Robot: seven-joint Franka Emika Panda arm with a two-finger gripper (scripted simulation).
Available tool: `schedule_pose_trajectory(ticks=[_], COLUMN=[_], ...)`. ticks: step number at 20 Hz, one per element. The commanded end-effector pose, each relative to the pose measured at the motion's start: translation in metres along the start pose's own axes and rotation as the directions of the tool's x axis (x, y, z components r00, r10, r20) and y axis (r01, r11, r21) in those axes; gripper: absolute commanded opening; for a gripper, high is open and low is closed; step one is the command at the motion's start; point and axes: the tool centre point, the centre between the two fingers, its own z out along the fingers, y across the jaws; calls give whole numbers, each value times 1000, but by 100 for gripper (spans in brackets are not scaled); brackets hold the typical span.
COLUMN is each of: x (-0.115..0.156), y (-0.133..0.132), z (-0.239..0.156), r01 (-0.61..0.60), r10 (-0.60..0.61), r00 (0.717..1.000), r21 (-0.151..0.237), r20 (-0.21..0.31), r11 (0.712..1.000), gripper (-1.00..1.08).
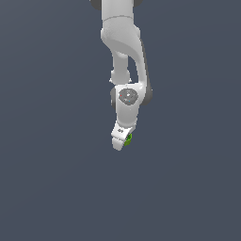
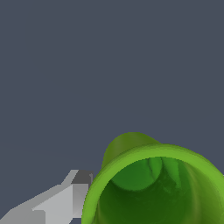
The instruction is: Pick up the object and move it to a goal position.
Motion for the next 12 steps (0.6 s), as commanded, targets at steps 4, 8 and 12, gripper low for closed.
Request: schedule_pose_trajectory(ticks=[4,8,12], x=[0,0,1], y=[0,9,29], z=[0,-10,-33], r01=[0,7,21], r10=[0,-7,-24], r00=[1000,1000,999], r21=[-1,-23,-73], r20=[0,-15,-46], r11=[1000,1000,997], gripper=[-100,-100,-100])
